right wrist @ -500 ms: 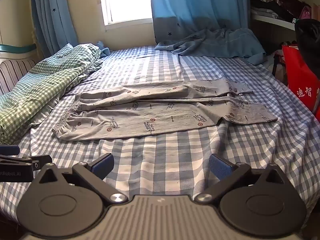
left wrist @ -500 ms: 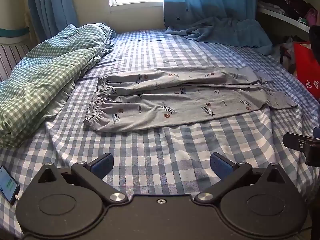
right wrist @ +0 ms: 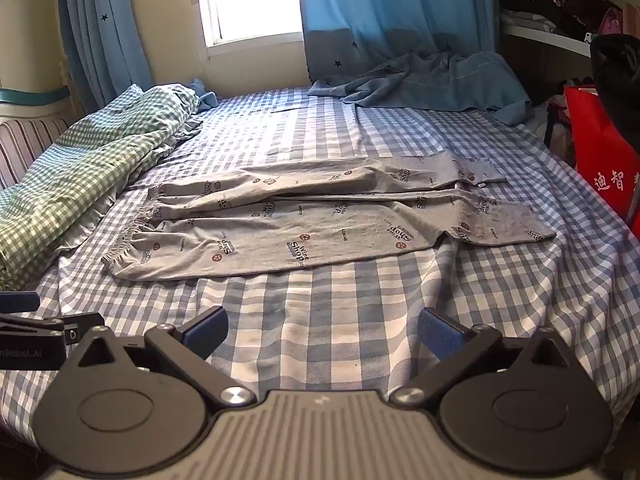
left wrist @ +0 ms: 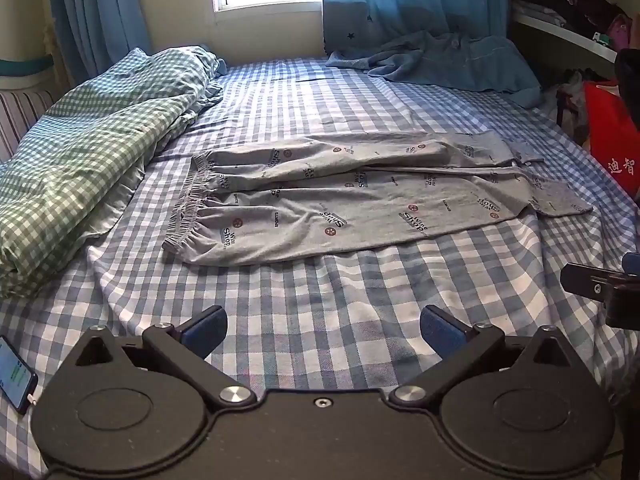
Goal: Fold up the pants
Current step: 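Move both grippers toward the grey pants lying on the bed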
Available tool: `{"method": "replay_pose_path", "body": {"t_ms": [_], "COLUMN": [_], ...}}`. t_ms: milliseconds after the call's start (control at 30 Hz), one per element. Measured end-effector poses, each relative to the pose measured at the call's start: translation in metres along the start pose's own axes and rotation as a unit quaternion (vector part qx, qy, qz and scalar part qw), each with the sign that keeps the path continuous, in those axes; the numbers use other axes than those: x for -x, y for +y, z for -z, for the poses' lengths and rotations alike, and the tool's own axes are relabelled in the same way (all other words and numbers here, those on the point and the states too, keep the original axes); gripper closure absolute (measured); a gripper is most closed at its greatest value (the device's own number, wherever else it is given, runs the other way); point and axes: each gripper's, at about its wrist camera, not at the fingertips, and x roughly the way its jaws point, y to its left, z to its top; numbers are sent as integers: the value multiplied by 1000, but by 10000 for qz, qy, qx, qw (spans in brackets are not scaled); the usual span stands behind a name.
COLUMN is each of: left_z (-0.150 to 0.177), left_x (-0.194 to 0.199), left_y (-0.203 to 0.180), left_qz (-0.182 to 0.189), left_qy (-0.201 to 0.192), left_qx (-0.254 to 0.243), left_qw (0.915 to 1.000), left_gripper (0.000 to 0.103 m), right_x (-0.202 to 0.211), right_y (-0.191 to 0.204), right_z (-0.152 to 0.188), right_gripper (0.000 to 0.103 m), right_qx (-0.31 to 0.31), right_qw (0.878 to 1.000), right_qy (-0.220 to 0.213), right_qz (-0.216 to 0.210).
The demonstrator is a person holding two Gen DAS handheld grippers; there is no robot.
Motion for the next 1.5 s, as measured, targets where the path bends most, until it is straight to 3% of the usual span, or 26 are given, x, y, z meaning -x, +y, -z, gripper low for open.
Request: {"method": "replay_pose_path", "body": {"t_ms": [1033,1500], "left_z": [-9,-11], "left_x": [-24,-50], "left_y": [1,-8], "left_qz": [168,103], "left_qy": [406,878], "left_qx": [-25,-38], "left_qw": [9990,9961], "left_gripper": [1,1], "right_x": [-24,-45], "right_y": [-11,-25], "right_z": [-3,-4], "right_gripper": [0,0], "right_qx": [-202,-337], "right_qw": [9990,9964], "right_qy": [369,769], "right_qz": [124,83]}}
